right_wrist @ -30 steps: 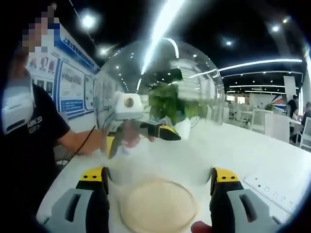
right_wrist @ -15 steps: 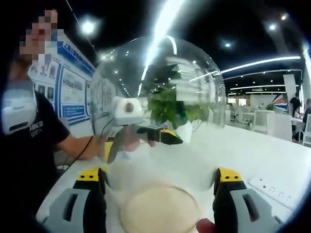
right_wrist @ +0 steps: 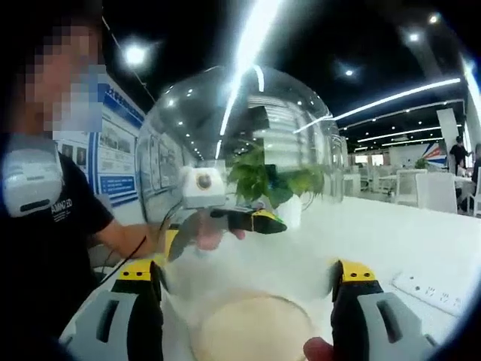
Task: Open the cover put in the Mizone put the cover back on
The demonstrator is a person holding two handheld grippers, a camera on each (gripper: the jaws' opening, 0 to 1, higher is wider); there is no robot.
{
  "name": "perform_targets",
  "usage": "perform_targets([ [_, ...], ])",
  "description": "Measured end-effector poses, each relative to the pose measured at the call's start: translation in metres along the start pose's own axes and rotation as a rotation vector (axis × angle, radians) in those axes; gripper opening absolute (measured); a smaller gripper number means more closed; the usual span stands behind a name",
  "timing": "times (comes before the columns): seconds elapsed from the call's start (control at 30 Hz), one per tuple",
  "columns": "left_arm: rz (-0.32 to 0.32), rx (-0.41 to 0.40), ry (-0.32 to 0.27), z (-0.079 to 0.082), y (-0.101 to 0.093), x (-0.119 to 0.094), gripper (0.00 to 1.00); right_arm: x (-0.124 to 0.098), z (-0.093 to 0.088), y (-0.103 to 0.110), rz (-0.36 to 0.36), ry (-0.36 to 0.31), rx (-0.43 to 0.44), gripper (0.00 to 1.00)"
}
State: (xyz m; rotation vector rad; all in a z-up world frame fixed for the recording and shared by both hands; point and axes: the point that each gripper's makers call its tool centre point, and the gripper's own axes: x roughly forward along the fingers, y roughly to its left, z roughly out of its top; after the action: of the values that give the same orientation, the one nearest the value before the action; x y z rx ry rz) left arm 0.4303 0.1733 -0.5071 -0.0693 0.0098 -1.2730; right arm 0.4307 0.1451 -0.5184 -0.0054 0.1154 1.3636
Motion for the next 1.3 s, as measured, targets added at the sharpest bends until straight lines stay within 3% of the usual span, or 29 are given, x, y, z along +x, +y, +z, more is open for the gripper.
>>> perform_targets([
  [0.37,-0.016,-0.092,-0.048,0.0014,0.0015,0.0044,0.8,0.0041,-0.0015,-0.0004,0.009,-0.03,-0.01,0.89],
  [0.83,-0.05,-0.067,-0.059,-0.0005,0.0054,0.0029,0.77,0.0047,0.0003,-0.0029,0.034,-0.049,0.001,0.89],
  [1.3,-0.067,-0.07,-0.115,0.0015,0.0061,0.0071,0.79,0.0069,0.0025,-0.0025,0.033,-0.09,-0.009,0.9],
])
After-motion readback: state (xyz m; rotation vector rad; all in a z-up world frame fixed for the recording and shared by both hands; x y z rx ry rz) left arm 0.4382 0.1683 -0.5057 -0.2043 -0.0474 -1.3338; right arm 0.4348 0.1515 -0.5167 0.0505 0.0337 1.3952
